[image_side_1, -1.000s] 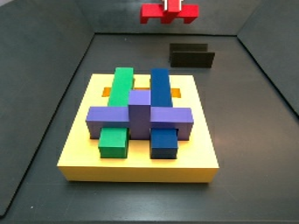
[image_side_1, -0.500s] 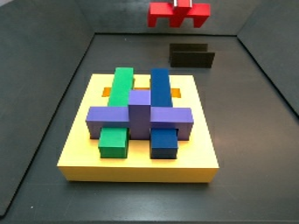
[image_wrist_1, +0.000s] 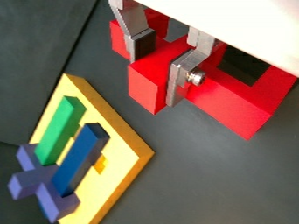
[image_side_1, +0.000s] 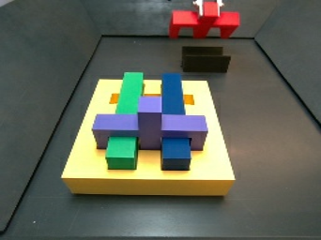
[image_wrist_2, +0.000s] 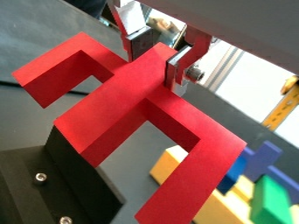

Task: Pick up the red object. Move up. Place the red object on the fixture. Regrasp the red object. Move to above the board. Insert the red object.
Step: Place the red object on the fixture.

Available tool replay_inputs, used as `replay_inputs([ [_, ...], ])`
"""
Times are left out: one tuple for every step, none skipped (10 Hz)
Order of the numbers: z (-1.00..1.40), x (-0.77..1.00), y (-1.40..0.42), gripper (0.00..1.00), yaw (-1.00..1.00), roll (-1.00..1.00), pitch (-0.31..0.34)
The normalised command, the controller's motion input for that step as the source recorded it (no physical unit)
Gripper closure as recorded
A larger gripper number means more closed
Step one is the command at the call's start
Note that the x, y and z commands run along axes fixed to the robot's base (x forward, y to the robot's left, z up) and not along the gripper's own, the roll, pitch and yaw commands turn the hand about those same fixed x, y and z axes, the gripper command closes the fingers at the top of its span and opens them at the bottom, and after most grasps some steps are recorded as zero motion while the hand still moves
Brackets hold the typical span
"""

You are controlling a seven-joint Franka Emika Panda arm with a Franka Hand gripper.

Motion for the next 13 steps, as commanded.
replay_inputs([
  [-0.49, 1.0, -0.07, 1.0, -0.13, 0.32, 0.0],
  [-0.49, 1.0, 0.0, 1.0, -0.15, 0.13, 0.0],
  [-0.48, 1.0, 0.0, 1.0, -0.15, 0.08, 0.0],
  [-0.4, 0.22, 0.1, 1.0, 0.0, 0.1, 0.0],
  [-0.34, 0.05, 0.17, 1.0, 0.0, 0.01, -0.029],
  [-0.3, 0.07, 0.19, 1.0, 0.0, 0.05, 0.0],
  [-0.25, 0.09, 0.17, 1.0, 0.0, 0.11, 0.0],
  [-0.19, -0.14, 0.0, 1.0, -0.01, 0.02, -0.089],
  [-0.08, -0.27, 0.0, 1.0, -0.02, 0.0, -0.071],
  [-0.07, -0.03, 0.0, 1.0, 0.0, 0.0, -0.009],
  [-0.09, 0.0, 0.0, 1.0, 0.0, 0.0, 0.0],
  [0.0, 0.0, 0.0, 1.0, 0.0, 0.0, 0.0],
  [0.0, 0.0, 0.0, 0.0, 0.0, 0.0, 0.0],
])
